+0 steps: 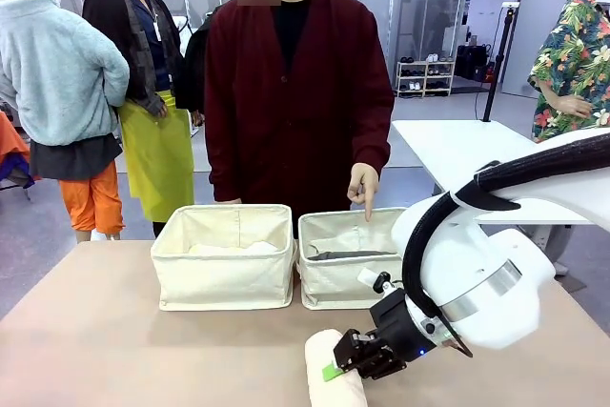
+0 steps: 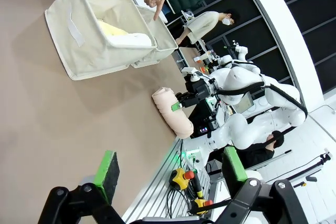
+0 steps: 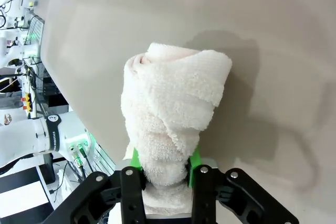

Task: Divide the towels into two baskets.
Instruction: Pick up one hotel-folded towel from the bottom of the table and place it in the Fabric basket indicated by the person.

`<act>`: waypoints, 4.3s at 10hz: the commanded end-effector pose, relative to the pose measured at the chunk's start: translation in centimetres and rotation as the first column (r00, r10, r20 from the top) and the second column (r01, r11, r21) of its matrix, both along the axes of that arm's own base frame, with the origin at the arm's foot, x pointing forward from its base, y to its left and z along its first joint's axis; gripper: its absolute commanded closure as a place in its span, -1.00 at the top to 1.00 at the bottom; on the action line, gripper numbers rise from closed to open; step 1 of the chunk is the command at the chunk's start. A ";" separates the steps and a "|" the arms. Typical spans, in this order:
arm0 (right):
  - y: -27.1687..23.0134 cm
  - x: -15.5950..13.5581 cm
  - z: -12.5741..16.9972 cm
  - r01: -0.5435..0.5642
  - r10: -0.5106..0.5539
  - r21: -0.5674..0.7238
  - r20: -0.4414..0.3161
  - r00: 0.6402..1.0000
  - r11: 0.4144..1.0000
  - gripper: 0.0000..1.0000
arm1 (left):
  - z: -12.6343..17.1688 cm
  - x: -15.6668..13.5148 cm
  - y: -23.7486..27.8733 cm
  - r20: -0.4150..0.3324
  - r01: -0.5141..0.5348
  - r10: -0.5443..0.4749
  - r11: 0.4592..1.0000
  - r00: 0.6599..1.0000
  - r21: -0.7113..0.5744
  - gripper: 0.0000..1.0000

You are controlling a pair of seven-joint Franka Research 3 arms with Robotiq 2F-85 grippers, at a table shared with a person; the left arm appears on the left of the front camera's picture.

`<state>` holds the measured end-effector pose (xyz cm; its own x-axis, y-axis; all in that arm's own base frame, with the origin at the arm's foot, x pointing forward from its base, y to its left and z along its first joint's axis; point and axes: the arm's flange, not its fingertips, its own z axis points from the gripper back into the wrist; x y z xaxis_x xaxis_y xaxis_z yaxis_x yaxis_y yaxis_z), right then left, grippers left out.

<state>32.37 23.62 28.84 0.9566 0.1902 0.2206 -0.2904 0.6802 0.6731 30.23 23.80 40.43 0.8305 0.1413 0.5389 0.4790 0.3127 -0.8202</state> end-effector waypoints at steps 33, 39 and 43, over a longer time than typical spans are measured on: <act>7.2 15.0 22.6 -0.365 0.997 -0.930 0.026 0.069 0.049 -0.31 | 0.3 -0.6 0.0 -0.006 0.006 -0.006 1.000 1.000 -0.010 1.00; 7.0 22.1 17.7 -0.352 0.973 -0.926 0.063 0.222 0.140 -0.31 | 0.3 -0.6 0.0 -0.006 0.006 -0.006 1.000 1.000 -0.010 1.00; 6.4 22.3 17.1 -0.355 0.968 -0.922 0.070 0.243 0.156 1.00 | 0.3 -0.6 0.0 -0.006 0.006 -0.006 1.000 1.000 -0.010 1.00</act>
